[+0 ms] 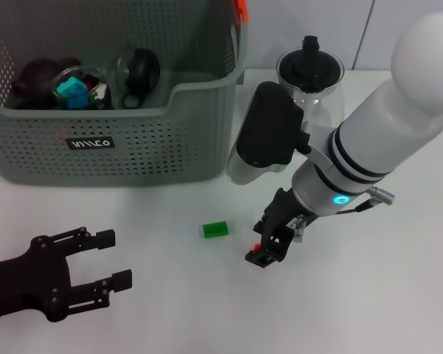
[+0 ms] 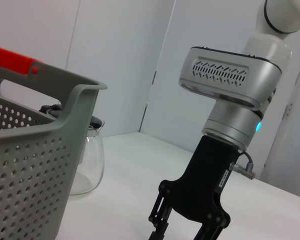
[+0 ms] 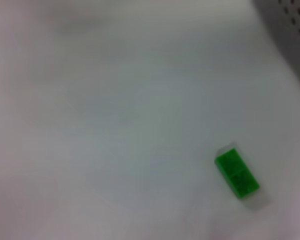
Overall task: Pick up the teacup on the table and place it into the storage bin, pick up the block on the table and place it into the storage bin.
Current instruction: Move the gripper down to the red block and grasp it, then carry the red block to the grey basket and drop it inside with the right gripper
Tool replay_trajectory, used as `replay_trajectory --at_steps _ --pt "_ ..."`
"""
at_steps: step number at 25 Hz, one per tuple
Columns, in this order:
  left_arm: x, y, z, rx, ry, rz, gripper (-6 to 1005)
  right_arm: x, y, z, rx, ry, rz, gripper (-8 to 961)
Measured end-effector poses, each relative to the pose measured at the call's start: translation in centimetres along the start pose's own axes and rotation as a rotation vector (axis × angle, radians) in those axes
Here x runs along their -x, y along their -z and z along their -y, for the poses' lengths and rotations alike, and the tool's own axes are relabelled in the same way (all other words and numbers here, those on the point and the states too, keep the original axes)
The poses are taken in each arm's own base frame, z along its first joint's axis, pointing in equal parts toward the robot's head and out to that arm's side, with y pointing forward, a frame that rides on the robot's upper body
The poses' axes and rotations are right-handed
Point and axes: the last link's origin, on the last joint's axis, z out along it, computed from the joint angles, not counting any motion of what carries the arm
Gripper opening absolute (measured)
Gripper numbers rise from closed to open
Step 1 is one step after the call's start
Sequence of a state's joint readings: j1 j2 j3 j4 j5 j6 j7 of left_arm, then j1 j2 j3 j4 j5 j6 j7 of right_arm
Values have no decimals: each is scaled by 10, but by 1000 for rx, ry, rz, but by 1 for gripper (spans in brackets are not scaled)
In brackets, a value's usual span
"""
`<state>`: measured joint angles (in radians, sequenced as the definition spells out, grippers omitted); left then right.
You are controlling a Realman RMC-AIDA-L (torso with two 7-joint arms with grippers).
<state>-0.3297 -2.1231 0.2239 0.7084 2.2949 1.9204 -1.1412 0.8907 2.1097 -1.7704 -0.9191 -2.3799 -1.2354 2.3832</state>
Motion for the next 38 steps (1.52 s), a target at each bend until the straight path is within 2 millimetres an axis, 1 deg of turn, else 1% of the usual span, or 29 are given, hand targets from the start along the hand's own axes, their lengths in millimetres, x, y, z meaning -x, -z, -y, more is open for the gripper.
replay_trajectory --at_steps 9,17,30,38 --pt "0 0 0 -1 3 0 708 -4 -9 3 11 -50 24 531" --pt "1 -1 0 -1 7 -1 708 -9 -13 4 16 -68 16 531" --pt "2 1 -1 -7 15 -7 706 -10 -15 2 32 -80 20 530" --pt "2 1 -1 -7 16 -7 705 -11 -15 2 33 -90 19 347"
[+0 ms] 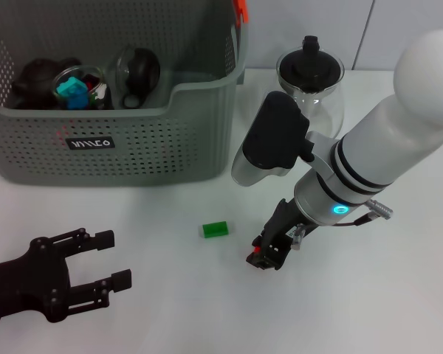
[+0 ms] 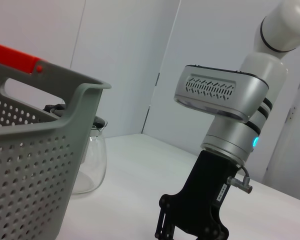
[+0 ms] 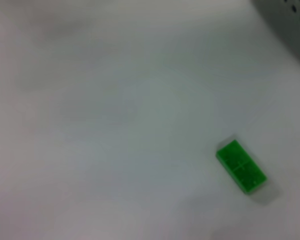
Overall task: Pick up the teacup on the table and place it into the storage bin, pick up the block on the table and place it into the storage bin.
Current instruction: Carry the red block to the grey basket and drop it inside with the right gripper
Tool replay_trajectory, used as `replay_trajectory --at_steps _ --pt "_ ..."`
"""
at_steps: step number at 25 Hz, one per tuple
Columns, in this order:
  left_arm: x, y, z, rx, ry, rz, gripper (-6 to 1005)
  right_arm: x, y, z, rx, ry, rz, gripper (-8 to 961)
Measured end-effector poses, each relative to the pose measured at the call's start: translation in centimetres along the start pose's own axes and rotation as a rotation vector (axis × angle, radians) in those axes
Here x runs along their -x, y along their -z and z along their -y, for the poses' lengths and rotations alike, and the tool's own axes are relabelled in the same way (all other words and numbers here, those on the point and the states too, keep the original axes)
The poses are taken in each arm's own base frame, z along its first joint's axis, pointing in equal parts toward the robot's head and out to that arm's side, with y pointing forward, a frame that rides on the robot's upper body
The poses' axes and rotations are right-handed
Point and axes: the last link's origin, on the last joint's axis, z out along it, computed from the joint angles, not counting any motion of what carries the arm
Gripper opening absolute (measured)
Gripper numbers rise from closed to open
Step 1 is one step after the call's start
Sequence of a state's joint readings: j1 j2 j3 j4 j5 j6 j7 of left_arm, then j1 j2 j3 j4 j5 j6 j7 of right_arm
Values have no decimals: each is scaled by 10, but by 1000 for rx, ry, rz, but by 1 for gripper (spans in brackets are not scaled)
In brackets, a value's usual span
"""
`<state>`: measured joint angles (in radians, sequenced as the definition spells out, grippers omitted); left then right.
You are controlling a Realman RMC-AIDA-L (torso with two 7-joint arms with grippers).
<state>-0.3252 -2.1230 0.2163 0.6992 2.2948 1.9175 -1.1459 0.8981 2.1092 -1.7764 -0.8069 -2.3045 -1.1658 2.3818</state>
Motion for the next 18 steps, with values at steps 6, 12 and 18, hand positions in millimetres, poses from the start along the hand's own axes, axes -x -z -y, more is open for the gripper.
replay_trajectory --at_steps 6,12,18 --pt "0 0 0 0 0 0 704 0 2 1 6 -15 10 257" --pt "0 0 0 -1 0 -1 704 3 13 -1 45 -38 44 227" --pt "0 0 0 0 0 -2 703 12 87 1 58 -48 302 204"
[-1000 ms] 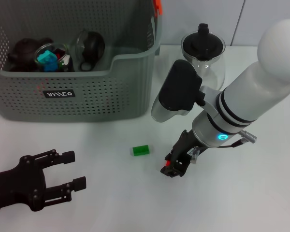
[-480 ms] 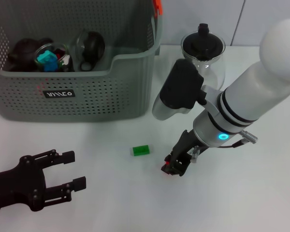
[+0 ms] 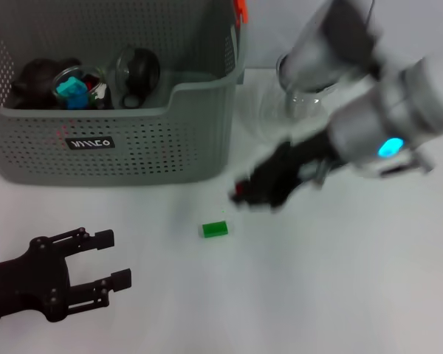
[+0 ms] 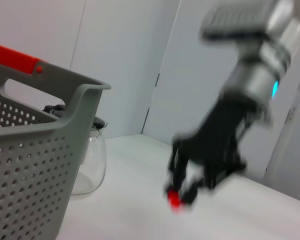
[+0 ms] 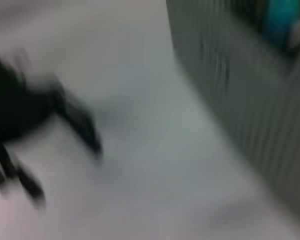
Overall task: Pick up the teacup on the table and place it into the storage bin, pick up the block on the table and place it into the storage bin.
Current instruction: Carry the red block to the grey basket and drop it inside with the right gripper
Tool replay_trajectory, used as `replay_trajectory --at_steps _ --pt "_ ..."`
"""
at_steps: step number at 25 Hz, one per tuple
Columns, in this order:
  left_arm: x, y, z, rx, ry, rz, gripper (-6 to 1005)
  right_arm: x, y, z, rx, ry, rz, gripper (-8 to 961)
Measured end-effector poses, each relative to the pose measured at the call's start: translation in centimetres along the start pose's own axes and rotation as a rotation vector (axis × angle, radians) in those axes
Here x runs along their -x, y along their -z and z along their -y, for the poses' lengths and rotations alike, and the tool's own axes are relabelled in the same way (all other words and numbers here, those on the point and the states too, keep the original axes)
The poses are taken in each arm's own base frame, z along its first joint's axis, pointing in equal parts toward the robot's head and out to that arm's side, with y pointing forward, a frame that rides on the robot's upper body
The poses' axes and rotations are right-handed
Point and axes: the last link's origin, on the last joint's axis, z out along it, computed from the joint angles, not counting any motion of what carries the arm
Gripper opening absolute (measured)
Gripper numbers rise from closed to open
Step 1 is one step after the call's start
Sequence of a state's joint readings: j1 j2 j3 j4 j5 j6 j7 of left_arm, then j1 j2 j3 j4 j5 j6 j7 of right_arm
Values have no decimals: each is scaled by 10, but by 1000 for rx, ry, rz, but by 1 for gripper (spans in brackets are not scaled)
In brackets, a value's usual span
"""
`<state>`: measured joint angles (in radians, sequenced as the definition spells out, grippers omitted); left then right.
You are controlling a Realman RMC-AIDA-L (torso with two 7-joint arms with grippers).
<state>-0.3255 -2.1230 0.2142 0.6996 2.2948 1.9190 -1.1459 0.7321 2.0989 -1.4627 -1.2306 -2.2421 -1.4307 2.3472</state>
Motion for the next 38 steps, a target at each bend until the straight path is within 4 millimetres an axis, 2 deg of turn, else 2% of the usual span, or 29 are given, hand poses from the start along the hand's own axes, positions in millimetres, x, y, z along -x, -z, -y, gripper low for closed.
replay_trajectory --at_steps 2,6,9,11,15,19,23,26,30,38 --pt "0 0 1 -4 0 -3 703 13 29 -6 8 34 133 204" --pt "-3 0 3 -17 -4 -18 702 38 70 -20 68 130 375 204" --pt "-5 -1 5 -15 -9 -21 702 61 84 -22 78 183 511 204" --pt "-6 -1 5 -14 -10 -21 702 81 84 -18 51 195 564 203" --pt "-7 -2 5 -16 -12 -26 701 119 63 2 -29 168 575 203" --pt "-8 -3 6 -15 -14 -29 701 153 25 26 -111 121 503 203" --pt "-8 -4 6 -12 -12 -31 701 169 -14 41 -195 99 412 203" --pt "-7 -5 5 -9 -7 -35 700 168 -43 47 -279 91 343 204" --pt "-6 -6 6 -15 -4 -34 700 156 -65 48 -326 107 278 205" --pt "-6 -7 6 -14 -3 -35 699 127 -71 51 -279 22 255 208"
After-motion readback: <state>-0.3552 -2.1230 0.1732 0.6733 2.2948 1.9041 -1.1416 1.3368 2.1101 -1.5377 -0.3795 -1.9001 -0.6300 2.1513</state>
